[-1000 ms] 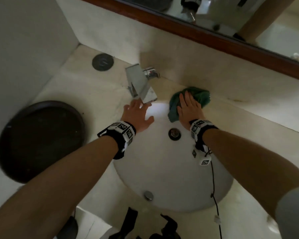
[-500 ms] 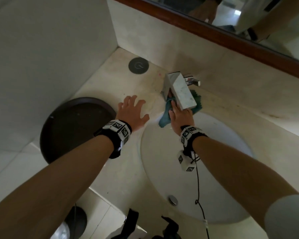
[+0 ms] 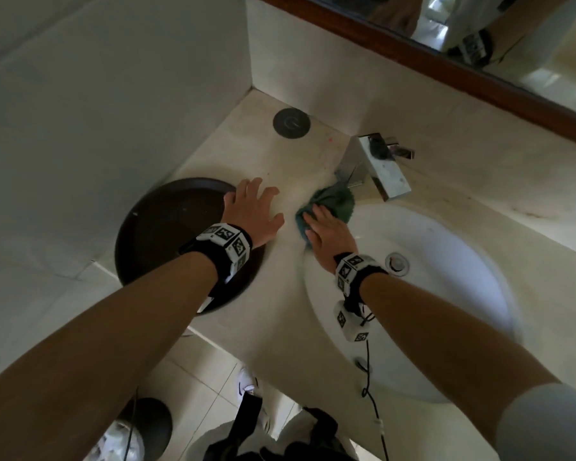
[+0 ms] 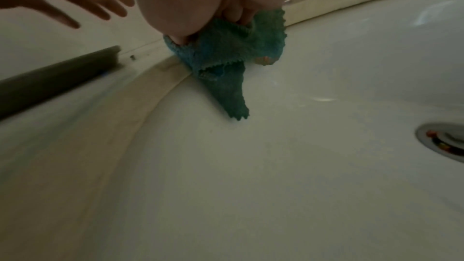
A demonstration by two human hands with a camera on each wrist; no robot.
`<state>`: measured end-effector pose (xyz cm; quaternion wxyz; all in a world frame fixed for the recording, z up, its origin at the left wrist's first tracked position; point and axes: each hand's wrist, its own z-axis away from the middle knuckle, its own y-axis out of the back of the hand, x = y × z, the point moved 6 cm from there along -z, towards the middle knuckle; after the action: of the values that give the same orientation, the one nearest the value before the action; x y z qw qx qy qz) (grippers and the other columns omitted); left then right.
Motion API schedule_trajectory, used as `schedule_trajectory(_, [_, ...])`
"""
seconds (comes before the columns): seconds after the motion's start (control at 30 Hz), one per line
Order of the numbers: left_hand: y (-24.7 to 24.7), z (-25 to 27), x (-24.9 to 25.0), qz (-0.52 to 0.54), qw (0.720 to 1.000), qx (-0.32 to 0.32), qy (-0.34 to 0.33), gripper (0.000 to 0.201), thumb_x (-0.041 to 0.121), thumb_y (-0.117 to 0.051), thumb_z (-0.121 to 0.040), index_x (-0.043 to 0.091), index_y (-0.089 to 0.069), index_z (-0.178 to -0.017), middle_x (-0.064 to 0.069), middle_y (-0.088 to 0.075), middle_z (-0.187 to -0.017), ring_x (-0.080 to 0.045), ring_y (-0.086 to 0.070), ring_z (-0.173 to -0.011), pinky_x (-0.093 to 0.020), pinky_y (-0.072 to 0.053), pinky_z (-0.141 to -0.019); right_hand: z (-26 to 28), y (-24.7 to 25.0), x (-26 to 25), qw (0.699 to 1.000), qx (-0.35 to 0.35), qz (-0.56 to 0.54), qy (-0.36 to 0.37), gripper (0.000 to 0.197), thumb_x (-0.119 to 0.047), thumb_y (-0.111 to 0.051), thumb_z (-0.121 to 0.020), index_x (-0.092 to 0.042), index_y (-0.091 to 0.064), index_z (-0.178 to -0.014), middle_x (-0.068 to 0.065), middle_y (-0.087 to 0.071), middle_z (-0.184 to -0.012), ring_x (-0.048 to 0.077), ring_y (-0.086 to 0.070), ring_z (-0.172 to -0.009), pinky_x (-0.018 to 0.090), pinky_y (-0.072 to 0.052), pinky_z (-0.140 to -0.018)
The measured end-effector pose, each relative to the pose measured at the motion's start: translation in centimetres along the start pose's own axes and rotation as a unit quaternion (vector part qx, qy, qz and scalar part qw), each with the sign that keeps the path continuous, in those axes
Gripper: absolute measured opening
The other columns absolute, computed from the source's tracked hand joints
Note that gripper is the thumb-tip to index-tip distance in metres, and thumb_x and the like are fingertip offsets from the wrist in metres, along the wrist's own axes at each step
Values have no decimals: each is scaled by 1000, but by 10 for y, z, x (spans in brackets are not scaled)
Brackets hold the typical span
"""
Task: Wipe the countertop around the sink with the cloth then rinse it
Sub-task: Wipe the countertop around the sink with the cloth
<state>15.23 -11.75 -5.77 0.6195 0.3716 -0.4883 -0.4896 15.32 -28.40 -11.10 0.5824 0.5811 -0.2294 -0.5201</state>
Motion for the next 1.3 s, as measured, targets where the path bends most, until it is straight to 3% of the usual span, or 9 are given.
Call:
schedule_trajectory(0.17, [5,5,-14,14,1000,-22,-15,59,49,-45,-91,30,-29,-144,-7,-12,-159,-31,-6,-146,-52,-11,-116,51,-19,-36,998,-35,-14,53,45,-25,-39,-102,-14,-38,-145,8,-25,-157,24,-20,-146,34,-14,-119])
schedule_trajectory(0.3, [5,3,-14,22,999,-22,-22,58,49,-45,-91,31,-29,-144,-8,-12,-159,-32,-6,-146,-52,-11,-116,66,-22,-43,996,-35,10,86,44,-24,-38,-97,-12,-50,-138,13,-39,-150,32,-35,-140,44,-29,-115])
schedule_trajectory(0.37, [3,1,-13,26,999,-19,-25,58,48,-45,-90,30,-30,-143,-8,-13,-159,-31,-7,-146,-52,-12,-116,58,-19,-41,995,-30,21,95,44,-21,-38,-96,-11,-50,-137,12,-40,-150,31,-35,-140,42,-28,-116])
schedule_trajectory(0.5, [-4,-4,-13,29,999,-12,-17,57,48,-47,-89,30,-32,-141,-7,-16,-158,-30,-9,-145,-52,-15,-114,22,-6,-34,993,-52,69,83,46,-20,-35,-101,-18,-34,-147,2,-23,-158,18,-17,-147,29,-6,-118])
schedule_trajectory(0.7, [-15,-11,-31,29,999,-31,24,59,50,-47,-89,31,-31,-143,-7,-15,-158,-29,-7,-146,-52,-14,-115,-41,13,-15,995,-71,46,53,47,-19,-32,-102,-21,-32,-148,1,-18,-160,16,-14,-147,29,-7,-120])
schedule_trajectory(0.83, [-13,-14,-34,22,999,-30,25,61,49,-46,-90,30,-29,-145,-7,-13,-159,-29,-7,-146,-52,-13,-115,-47,16,-9,996,-77,32,29,47,-20,-32,-102,-23,-30,-149,-1,-15,-160,17,-13,-147,31,-8,-121])
schedule_trajectory(0.9, [-11,-10,-33,22,999,-22,22,61,50,-47,-90,30,-29,-145,-7,-13,-159,-29,-7,-146,-52,-13,-115,-39,14,-13,997,-71,36,16,47,-20,-33,-102,-24,-30,-149,-2,-16,-160,18,-15,-147,35,-11,-121])
schedule_trajectory(1.1, [-8,9,-23,15,999,-23,-16,60,51,-47,-90,29,-30,-144,-8,-15,-159,-31,-8,-146,-52,-16,-114,24,6,-39,996,-74,37,34,47,-15,-32,-102,-19,-32,-148,2,-18,-160,18,-15,-147,26,-9,-117])
schedule_trajectory(1.3, [-6,33,-10,2,998,-30,-60,59,50,-46,-90,30,-30,-142,-9,-15,-158,-32,-8,-145,-52,-16,-114,93,-39,-53,985,-139,80,58,48,-15,-25,-104,-18,-22,-151,5,-9,-161,20,-8,-149,33,-6,-121])
